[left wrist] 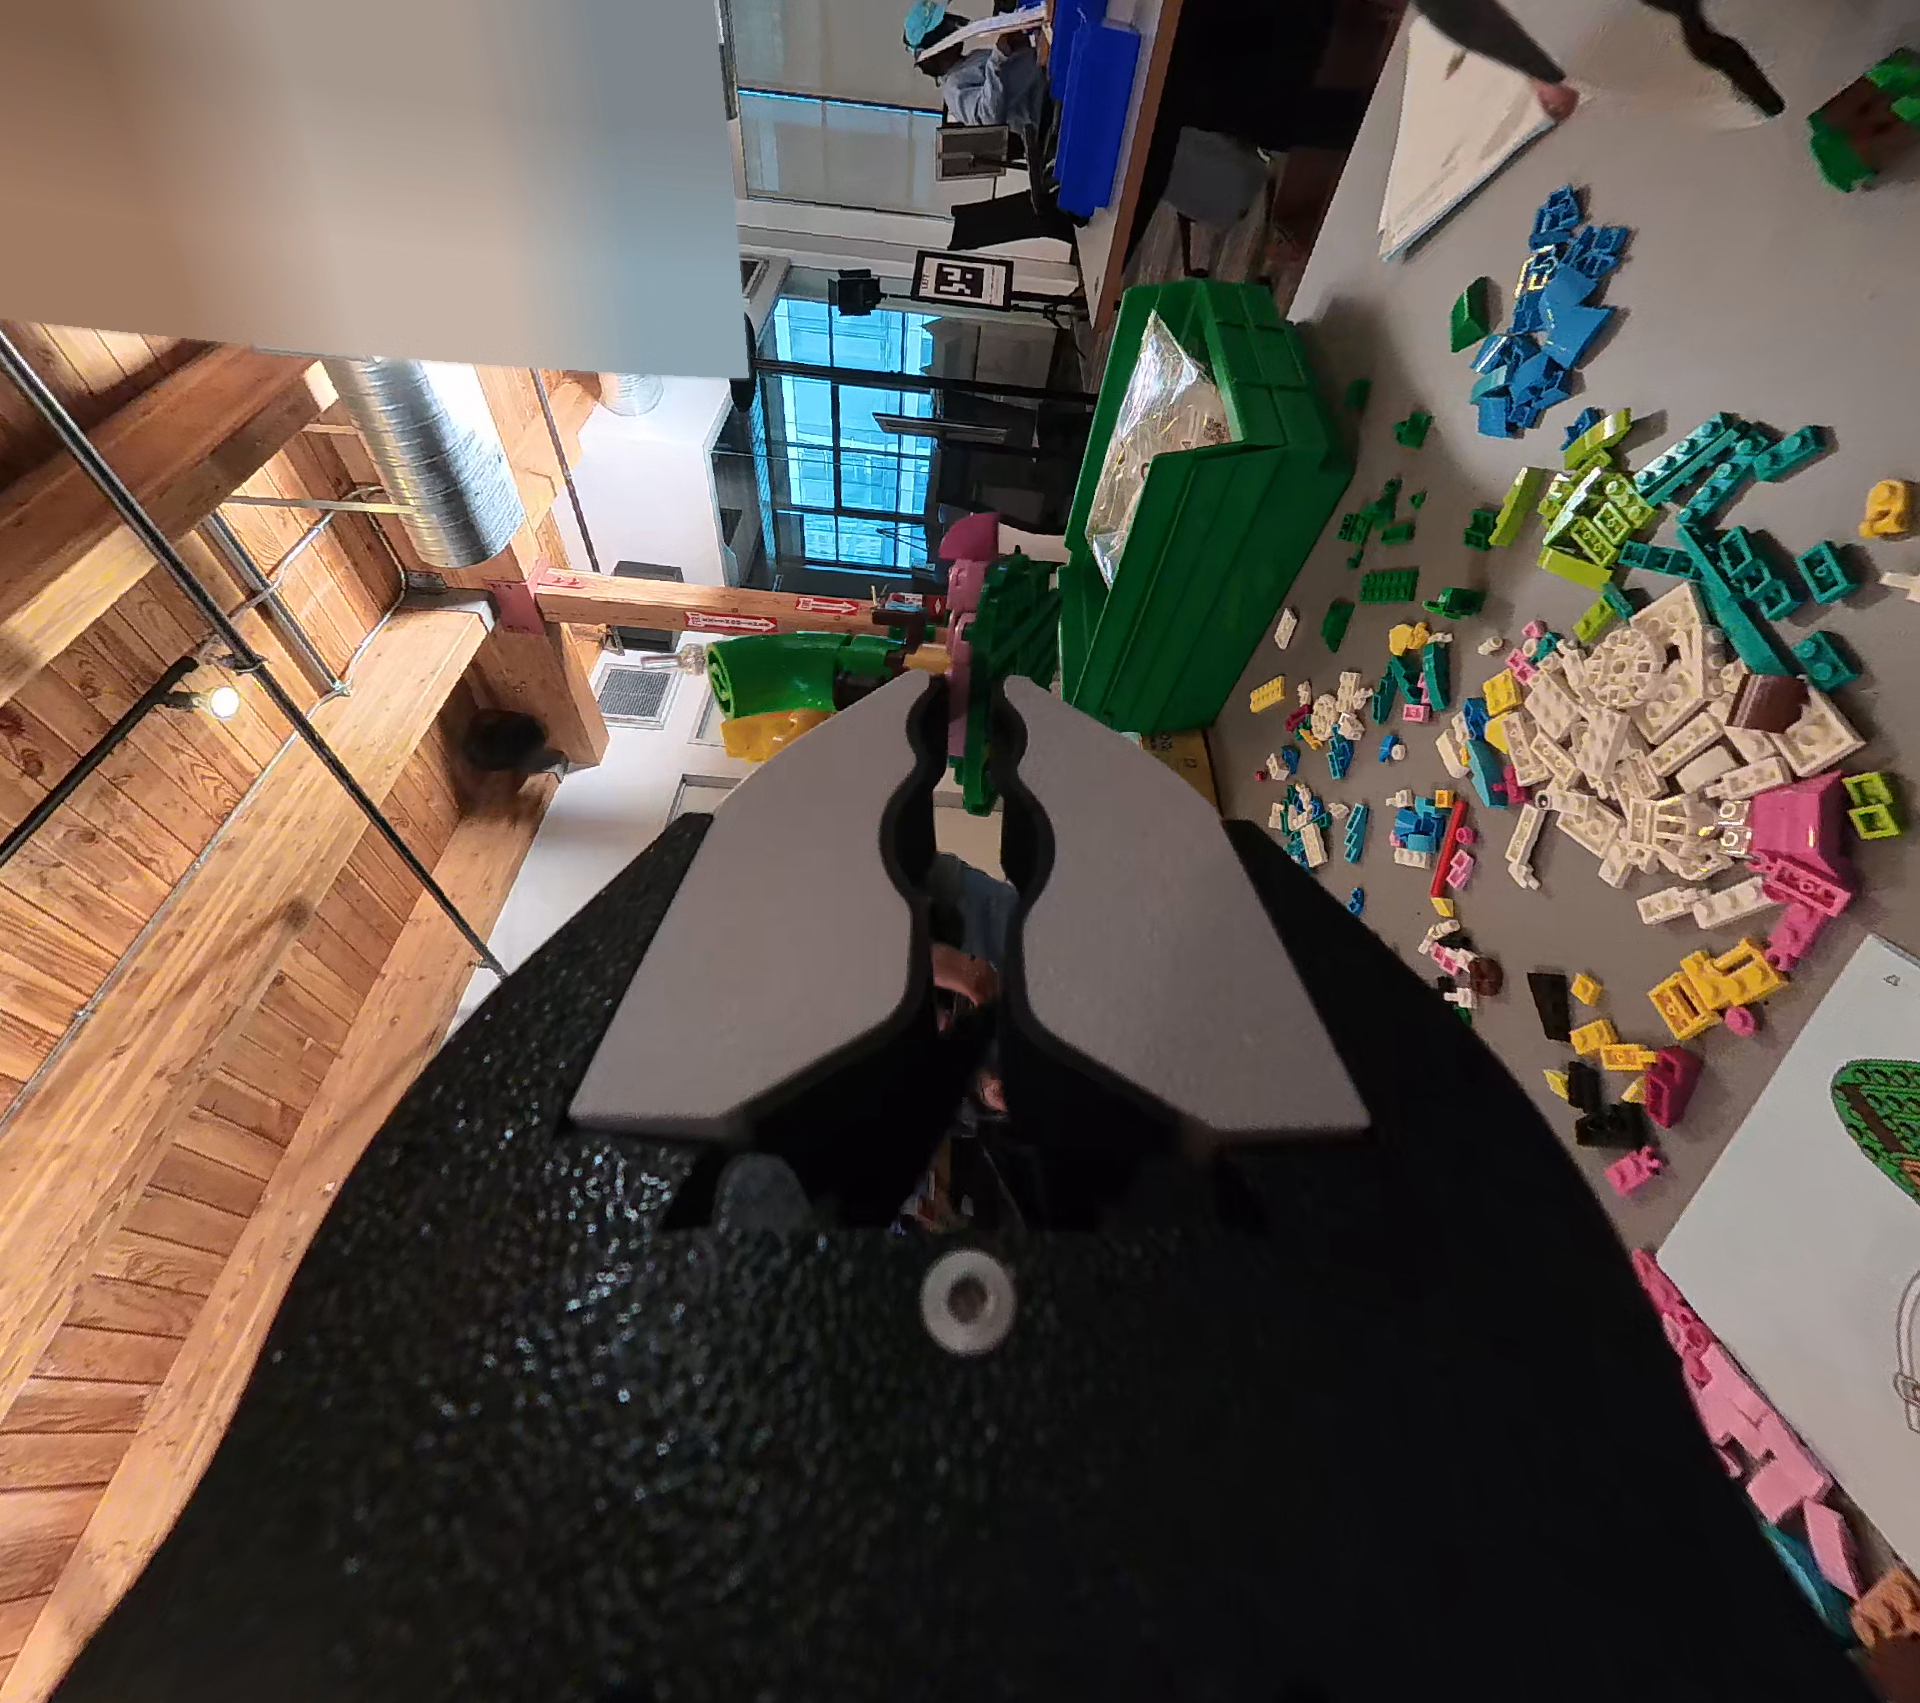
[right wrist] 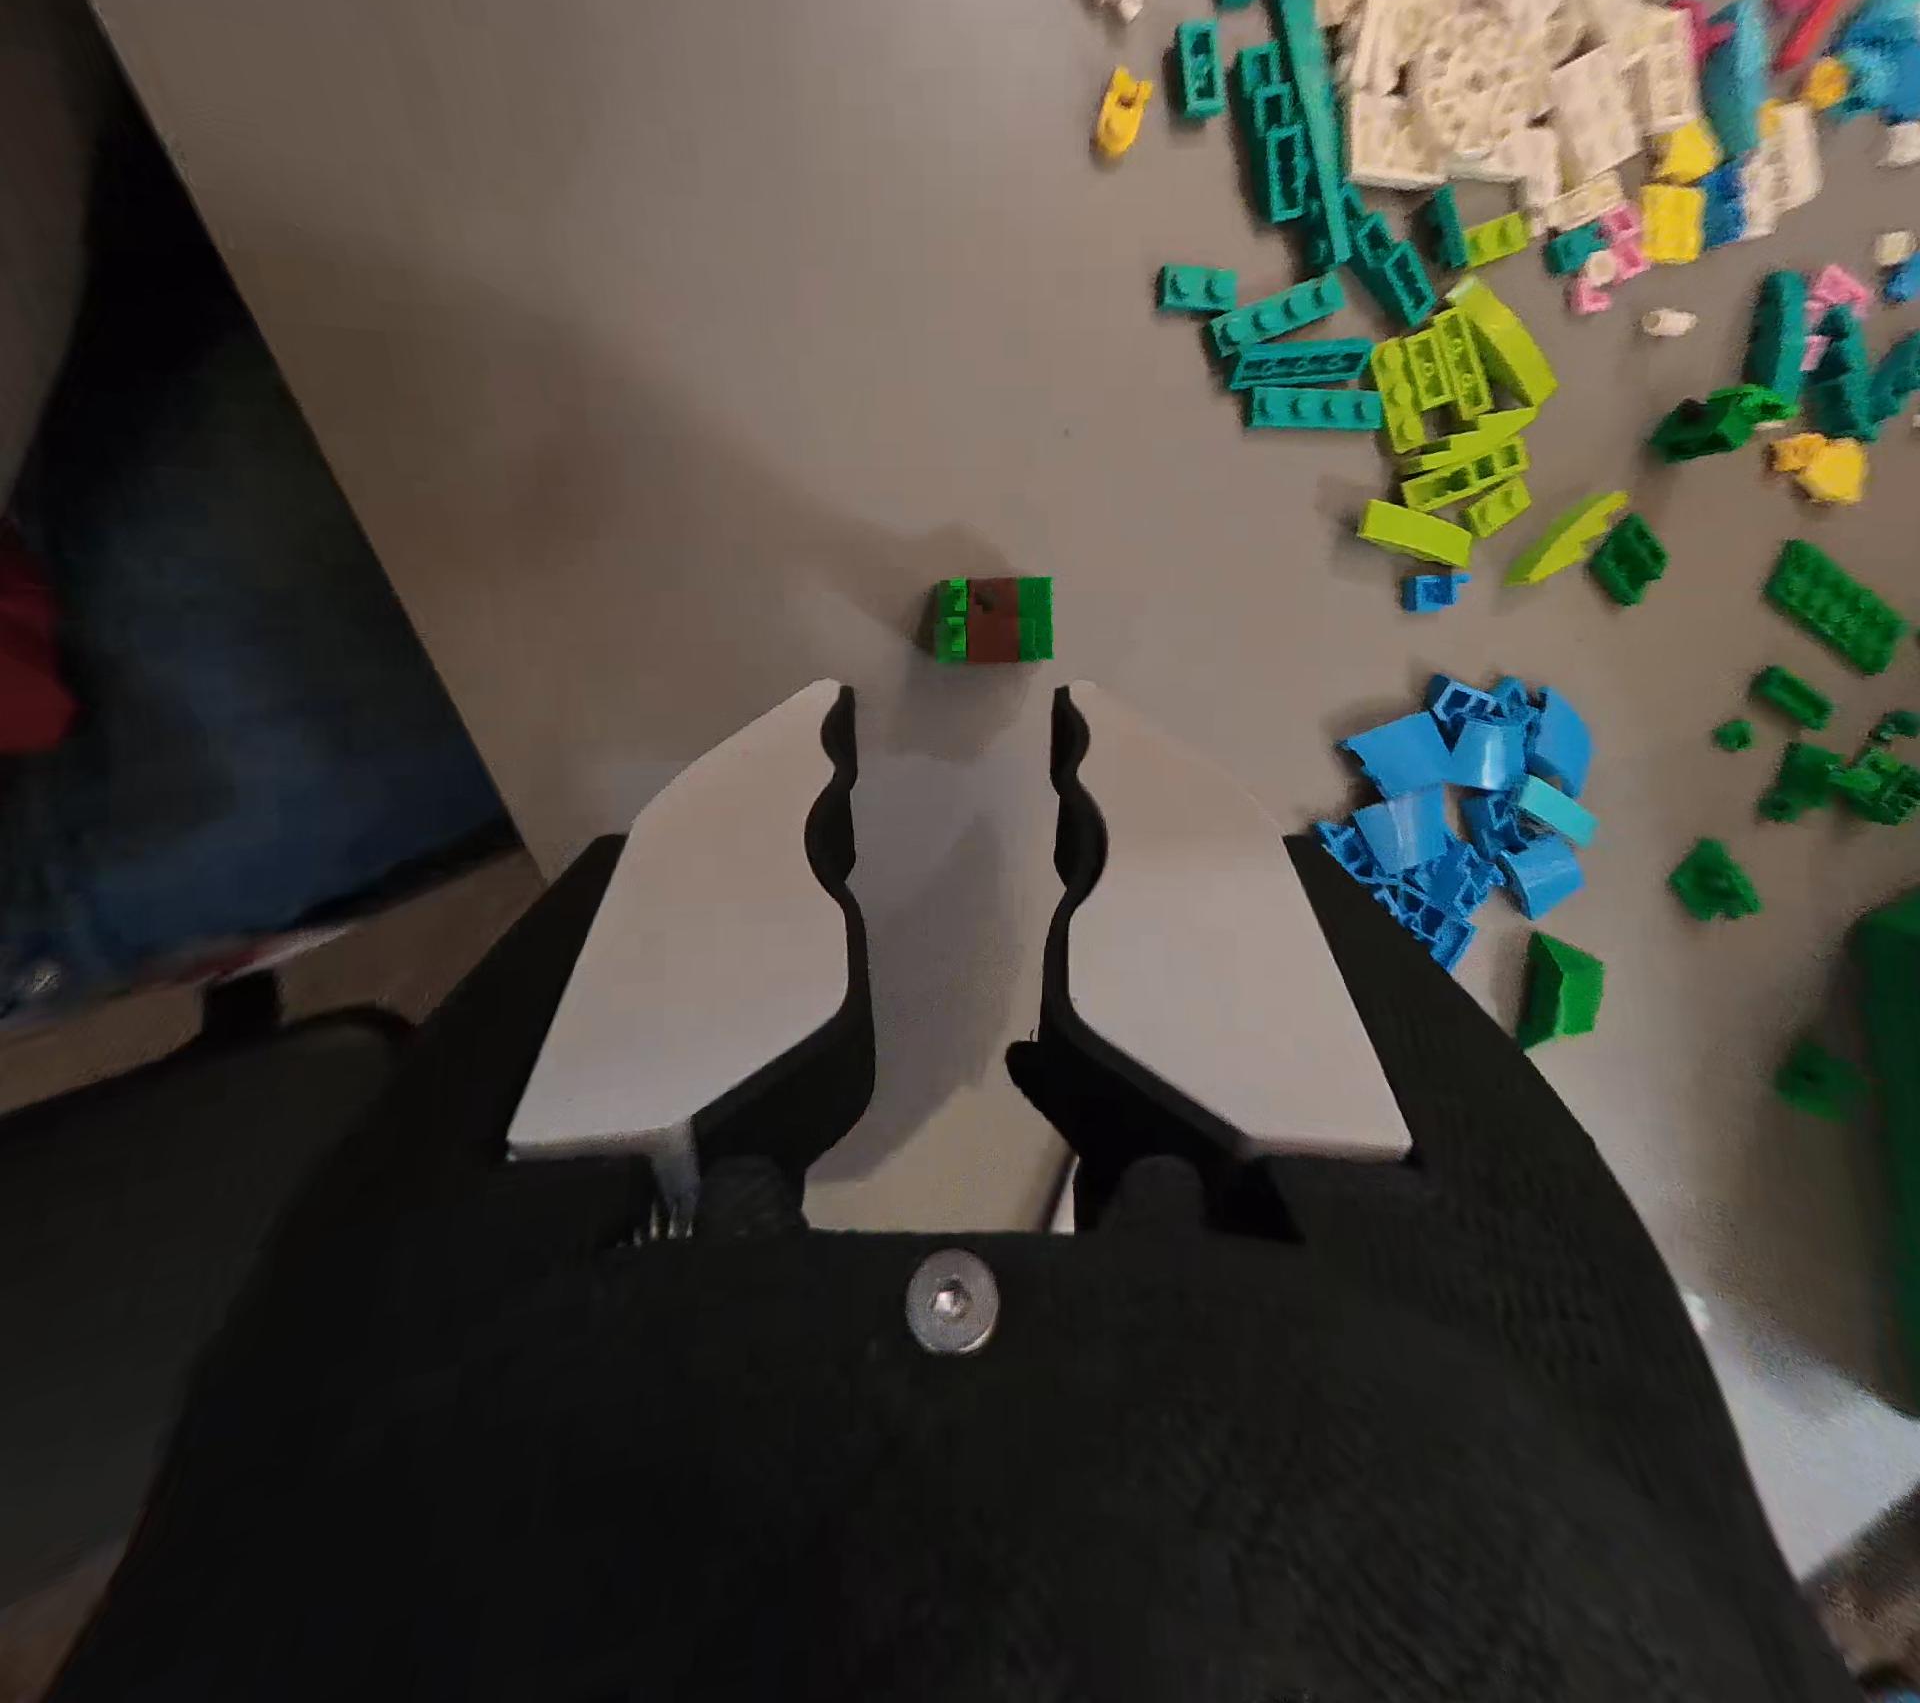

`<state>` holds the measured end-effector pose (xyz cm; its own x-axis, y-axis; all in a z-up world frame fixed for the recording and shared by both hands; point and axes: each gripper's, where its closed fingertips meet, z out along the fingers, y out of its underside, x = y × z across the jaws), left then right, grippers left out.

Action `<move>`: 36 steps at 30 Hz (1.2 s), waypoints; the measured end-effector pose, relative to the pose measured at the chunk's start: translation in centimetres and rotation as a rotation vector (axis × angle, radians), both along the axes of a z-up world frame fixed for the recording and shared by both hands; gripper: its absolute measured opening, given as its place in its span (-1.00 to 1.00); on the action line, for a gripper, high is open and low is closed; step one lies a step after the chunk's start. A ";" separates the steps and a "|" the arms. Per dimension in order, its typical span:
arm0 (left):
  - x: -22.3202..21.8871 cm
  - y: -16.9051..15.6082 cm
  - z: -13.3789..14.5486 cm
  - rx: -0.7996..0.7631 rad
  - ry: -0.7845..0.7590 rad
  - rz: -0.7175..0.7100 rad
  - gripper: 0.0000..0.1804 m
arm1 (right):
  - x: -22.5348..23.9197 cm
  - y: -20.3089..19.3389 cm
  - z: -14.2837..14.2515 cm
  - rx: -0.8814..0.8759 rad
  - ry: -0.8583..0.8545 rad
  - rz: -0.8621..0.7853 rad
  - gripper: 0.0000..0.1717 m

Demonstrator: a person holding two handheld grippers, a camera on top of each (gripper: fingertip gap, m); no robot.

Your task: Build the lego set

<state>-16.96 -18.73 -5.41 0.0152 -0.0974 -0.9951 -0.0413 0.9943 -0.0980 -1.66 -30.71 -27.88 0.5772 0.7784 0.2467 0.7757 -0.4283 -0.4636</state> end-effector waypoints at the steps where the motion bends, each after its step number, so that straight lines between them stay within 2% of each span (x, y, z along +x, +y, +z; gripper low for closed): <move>1: 0.0 0.0 0.1 -0.002 -0.004 -0.003 -0.93 | 0.1 0.1 -0.1 0.050 0.015 -0.013 -0.60; 4: -0.1 -0.2 0.1 -0.008 -0.006 -0.014 -0.93 | 0.0 0.6 -0.1 0.158 0.121 -0.057 -0.60; 8: 0.1 -0.3 -0.1 0.002 0.005 -0.010 -0.93 | -0.5 0.9 -0.3 0.164 0.238 -0.073 -0.61; 20: 0.3 -0.6 -0.4 -0.004 0.018 -0.024 -0.93 | -0.6 1.6 -0.9 0.166 0.250 -0.053 -0.75; 24: 0.5 -0.8 -0.5 -0.004 0.024 -0.030 -0.93 | -0.6 2.1 0.2 0.204 0.254 -0.055 -0.75; 27: 0.7 -1.2 -0.6 0.004 0.021 -0.047 -0.93 | -0.9 2.9 3.7 0.303 0.271 -0.042 -0.75; 29: 0.9 -1.9 -0.6 0.008 0.016 -0.071 -0.93 | -1.7 3.3 7.7 0.388 0.307 -0.007 -0.75; 33: 1.1 -3.9 -0.5 0.002 0.007 -0.155 -0.93 | -4.3 2.8 17.6 0.535 0.402 0.150 -0.75; 36: 1.1 -5.6 -0.4 -0.004 0.001 -0.221 -0.93 | -7.0 1.5 22.7 0.484 0.464 0.318 -0.75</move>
